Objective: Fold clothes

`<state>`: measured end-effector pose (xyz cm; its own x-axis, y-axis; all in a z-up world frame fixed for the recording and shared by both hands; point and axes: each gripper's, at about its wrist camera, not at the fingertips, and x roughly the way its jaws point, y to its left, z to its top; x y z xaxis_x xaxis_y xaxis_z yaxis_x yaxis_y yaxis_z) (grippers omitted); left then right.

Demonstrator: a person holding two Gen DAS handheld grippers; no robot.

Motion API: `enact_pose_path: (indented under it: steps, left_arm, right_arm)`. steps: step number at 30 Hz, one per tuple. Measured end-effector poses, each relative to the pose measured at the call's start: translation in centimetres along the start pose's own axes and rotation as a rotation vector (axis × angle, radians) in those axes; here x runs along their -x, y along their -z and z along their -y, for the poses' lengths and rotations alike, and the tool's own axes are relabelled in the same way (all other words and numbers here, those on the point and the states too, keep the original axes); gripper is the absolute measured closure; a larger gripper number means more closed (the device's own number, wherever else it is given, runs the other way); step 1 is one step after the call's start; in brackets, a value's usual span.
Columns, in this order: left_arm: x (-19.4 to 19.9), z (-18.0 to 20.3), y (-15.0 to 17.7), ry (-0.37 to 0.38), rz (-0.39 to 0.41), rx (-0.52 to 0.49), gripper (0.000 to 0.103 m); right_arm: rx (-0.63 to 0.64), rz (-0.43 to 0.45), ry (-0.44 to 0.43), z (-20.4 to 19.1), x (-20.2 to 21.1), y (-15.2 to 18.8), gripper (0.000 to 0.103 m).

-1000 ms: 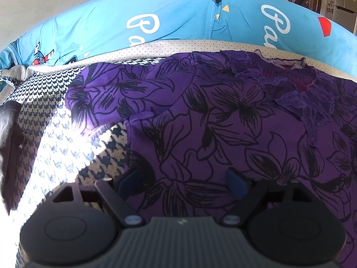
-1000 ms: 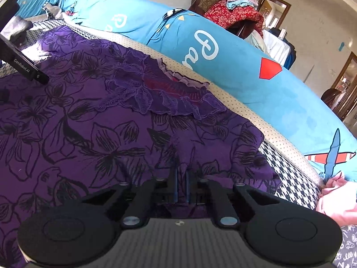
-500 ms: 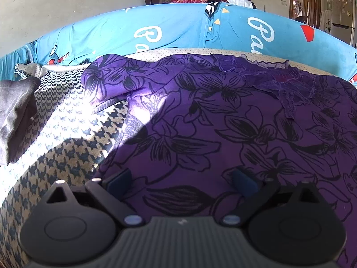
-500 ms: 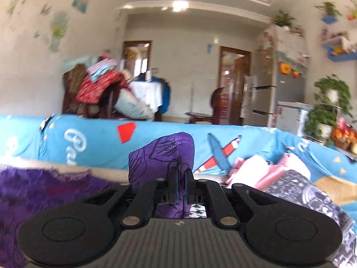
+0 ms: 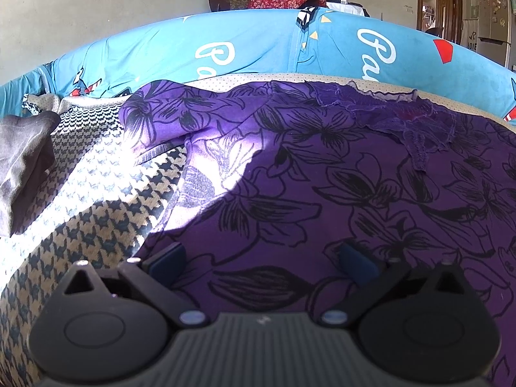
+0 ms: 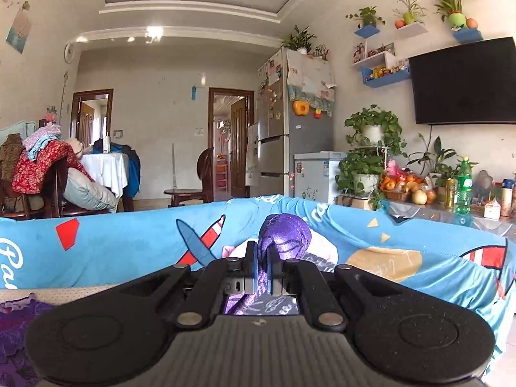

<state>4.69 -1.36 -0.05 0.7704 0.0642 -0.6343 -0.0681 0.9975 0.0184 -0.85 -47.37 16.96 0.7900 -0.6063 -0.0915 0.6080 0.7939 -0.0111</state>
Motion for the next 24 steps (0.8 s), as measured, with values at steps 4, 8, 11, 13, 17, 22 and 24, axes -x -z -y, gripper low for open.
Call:
enact_pose_path:
  steps: [4,8,11,13,17,22,24]
  left_arm:
    - [0.0,0.0,0.0,-0.002,0.001,-0.001,0.0]
    - [0.0,0.0,0.0,-0.003,0.003,-0.002,0.0]
    - [0.0,0.1,0.1,-0.003,0.004,-0.001,0.0]
    - [0.0,0.1,0.1,-0.003,0.005,-0.001,0.0]
    - [0.0,0.1,0.1,-0.002,0.006,-0.001,0.0]
    - [0.0,0.1,0.1,-0.001,0.007,-0.001,0.0]
    - [0.0,0.1,0.1,-0.001,0.008,-0.001,0.0]
  right_arm:
    - [0.017,-0.014,0.115,1.1,-0.4,-0.2,0.097]
    - [0.017,-0.064,0.21,2.1,-1.0,-0.2,0.082]
    - [-0.019,-0.052,0.238,3.4,-0.8,-0.6,0.079]
    - [-0.058,-0.067,0.237,4.2,-1.0,-0.6,0.079]
    - [-0.1,-0.137,0.187,5.4,-1.9,-0.3,0.079]
    - [-0.034,-0.299,0.118,4.1,-3.8,1.8,0.069]
    - [0.021,-0.366,0.105,3.0,-4.5,3.0,0.061]
